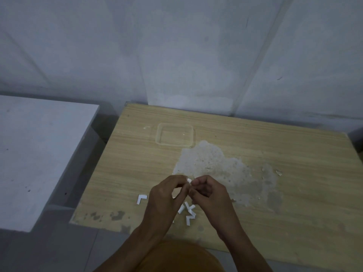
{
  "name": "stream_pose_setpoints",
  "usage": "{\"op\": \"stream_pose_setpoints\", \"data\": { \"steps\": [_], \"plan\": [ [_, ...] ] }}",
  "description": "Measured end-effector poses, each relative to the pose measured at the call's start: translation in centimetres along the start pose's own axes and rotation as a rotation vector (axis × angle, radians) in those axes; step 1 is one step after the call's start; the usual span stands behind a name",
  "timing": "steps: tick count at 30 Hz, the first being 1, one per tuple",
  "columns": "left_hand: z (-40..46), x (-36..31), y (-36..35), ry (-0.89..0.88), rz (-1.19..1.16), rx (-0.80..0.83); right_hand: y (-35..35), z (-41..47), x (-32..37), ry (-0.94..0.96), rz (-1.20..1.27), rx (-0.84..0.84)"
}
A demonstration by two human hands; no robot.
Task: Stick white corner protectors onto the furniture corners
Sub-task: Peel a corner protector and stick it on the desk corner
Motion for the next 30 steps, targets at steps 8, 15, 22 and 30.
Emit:
{"op": "stream_pose_setpoints", "data": {
  "steps": [8,15,22,30],
  "plan": [
    [-0.5,1.6,0.6,0.328,-0.266,0.062,-0.9,0.6,-1.6,-0.052,-0.022,0.048],
    [-1.5,4.7,1.7,0.420,-0.333,0.120,-0.6,0.1,-4.1,-0.139,-0.138,0.019],
    [-1.8,10.3,2.0,0.637,-0.330,0.249,-1.0,-0.3,-6.3,-0.279,-0.058,-0.063],
    [-0.9,15.8,2.0,0.749,-0.142,0.333,-2.7,-1.2,-7.4,-0.447,0.262,-0.208]
  ]
}}
Point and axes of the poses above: each hand's wrist, its own z-axis towards the middle knuckle, its own y-axis out of the back of the hand, x = y × z, the point moved 2 cm from there along z, towards the middle knuckle, and after that the axes turned 15 degrees about -z, right-handed, at the moved point
